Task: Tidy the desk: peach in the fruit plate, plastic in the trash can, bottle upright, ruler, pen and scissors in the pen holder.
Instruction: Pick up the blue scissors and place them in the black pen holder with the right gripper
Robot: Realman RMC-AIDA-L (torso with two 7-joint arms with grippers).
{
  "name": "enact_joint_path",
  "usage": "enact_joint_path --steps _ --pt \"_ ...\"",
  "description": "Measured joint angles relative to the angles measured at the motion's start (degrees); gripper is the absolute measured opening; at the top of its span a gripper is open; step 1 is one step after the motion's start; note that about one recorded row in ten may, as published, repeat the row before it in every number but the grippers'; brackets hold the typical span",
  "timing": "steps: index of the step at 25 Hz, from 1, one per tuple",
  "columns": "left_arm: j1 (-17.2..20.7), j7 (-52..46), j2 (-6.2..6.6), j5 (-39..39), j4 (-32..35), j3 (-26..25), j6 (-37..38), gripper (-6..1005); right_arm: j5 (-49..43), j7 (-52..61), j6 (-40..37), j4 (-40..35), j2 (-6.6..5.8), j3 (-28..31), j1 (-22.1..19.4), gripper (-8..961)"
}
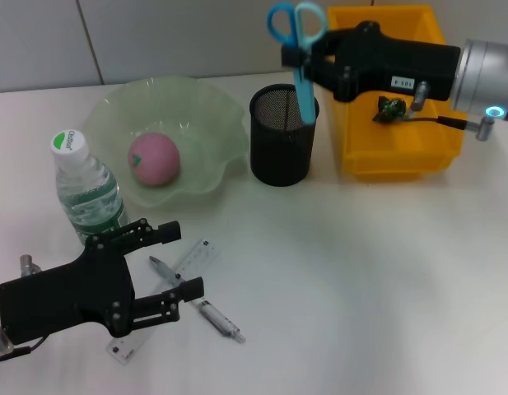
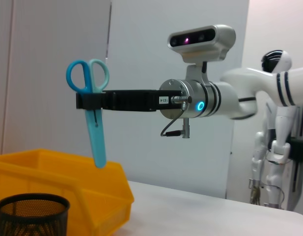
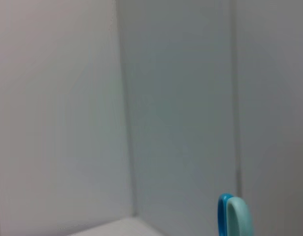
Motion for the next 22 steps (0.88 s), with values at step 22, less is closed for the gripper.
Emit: enact_joint_path --steps 22 --pt "0.84 0.54 0.26 -0.1 -0.96 -1.78 -1.66 800 11.34 -11.72 20.13 18.91 0.43 -1.38 6.14 171"
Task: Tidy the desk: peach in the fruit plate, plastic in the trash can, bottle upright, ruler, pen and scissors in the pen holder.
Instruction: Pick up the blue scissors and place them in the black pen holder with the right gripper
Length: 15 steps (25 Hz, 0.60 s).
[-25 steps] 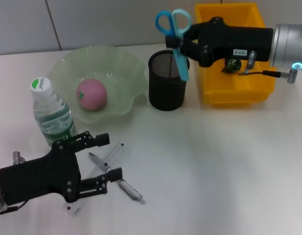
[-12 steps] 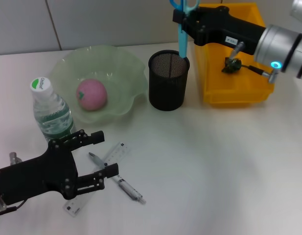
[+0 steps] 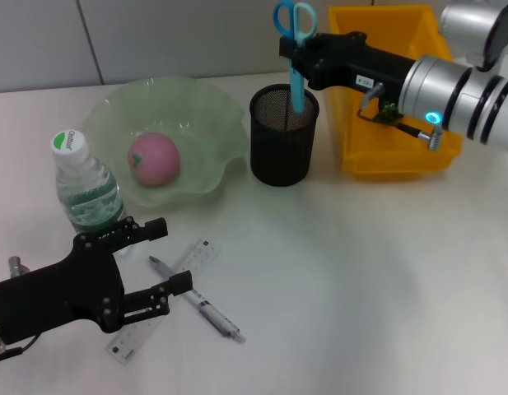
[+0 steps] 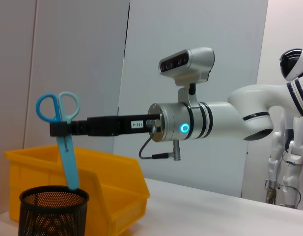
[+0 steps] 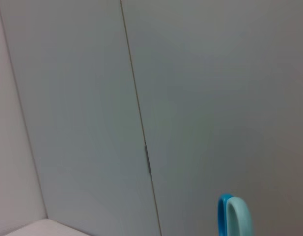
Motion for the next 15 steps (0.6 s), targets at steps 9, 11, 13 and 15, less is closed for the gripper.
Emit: enact_joint_path --steps 9,11,13,15 --pt "0.0 -0.16 0.0 0.01 -0.05 -0.33 0.05 799 0.26 -2.48 4.89 4.81 0.11 0.4 3.39 179" --pt "0.04 -0.2 0.03 0.01 -0.06 -0.51 0.23 799 0.34 -2.41 5.57 5.4 0.18 0.3 3.76 181" --pt "0.06 -0.24 0.05 0.01 -0.07 -0.54 0.29 799 0.35 -2.28 5.53 5.42 0.18 0.3 3.72 183" --pt "0.12 -0.32 0.06 0.01 -0.06 -0.58 0.36 799 0.36 -2.17 5.32 5.47 0.19 0.24 3.56 185"
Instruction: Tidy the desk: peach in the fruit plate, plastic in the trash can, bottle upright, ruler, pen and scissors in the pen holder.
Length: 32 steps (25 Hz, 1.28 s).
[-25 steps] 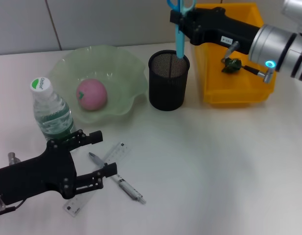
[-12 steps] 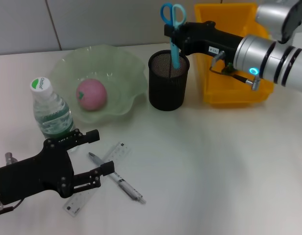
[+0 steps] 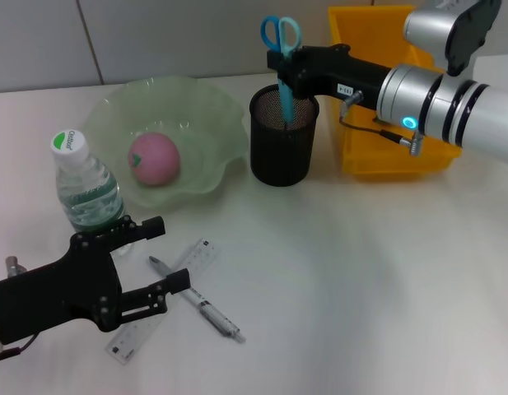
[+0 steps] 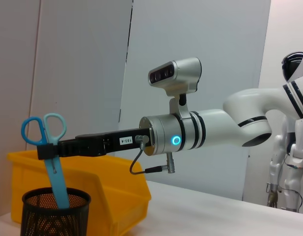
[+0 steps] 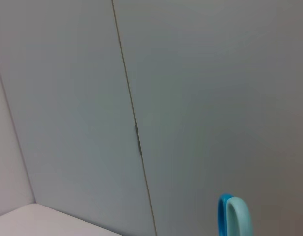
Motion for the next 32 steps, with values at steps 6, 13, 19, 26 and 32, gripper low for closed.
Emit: enact_joint_path --steps 6,13,19,26,32 --pt "0.35 -0.11 0.02 -0.02 0.0 -0.03 0.36 799 0.04 0.69 -0.41 0.07 0.01 -0.22 -0.38 191" --pt "0.66 -0.14 0.02 -0.05 0.0 -0.31 1.06 799 0.04 2.04 -0.43 -0.16 -0.18 -0.22 -0.67 198" --pt "0.88 -0.15 0.02 -0.09 -0.04 -0.72 1.45 799 0.04 3.15 -1.14 -0.53 -0.29 0.14 -1.26 400" --pt "0.98 -0.15 -0.07 -0.01 -0.08 -0.74 1.66 799 0.04 6.05 -3.76 -2.11 -0.37 -0.2 -2.42 685" --pt "1.01 -0.15 -0.07 0.21 -0.09 -0.68 1.6 799 -0.02 6.79 -6.63 -3.73 -0.29 -0.24 -3.69 810"
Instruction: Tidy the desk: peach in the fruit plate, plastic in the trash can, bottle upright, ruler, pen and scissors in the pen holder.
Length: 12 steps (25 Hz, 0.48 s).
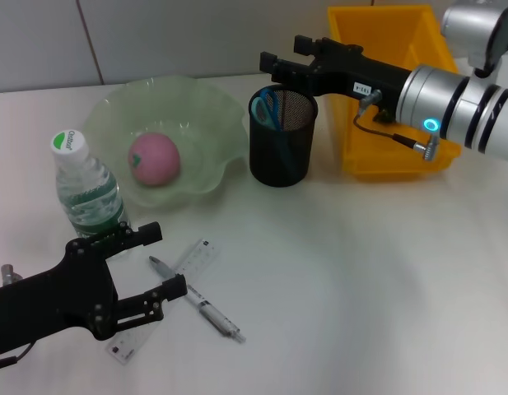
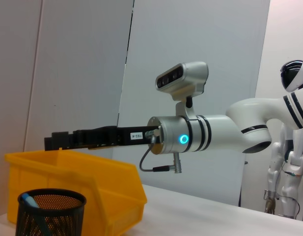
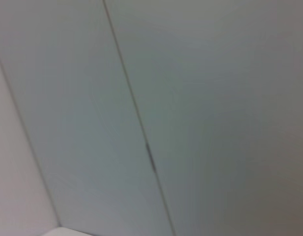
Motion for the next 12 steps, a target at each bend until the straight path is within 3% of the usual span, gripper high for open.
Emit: enact_joint_path --steps 8,12 --pt "0.24 0.06 -0.16 -0.03 0.0 0.04 -1.01 798 -1.6 8.19 -9.61 -7.56 -0.33 -5.76 -5.2 809" --pt "0.25 0.04 -0.4 -0.04 0.0 0.45 -2.08 798 -6.65 13.69 -14.71 -12.81 -0.41 -8.0 -8.14 810"
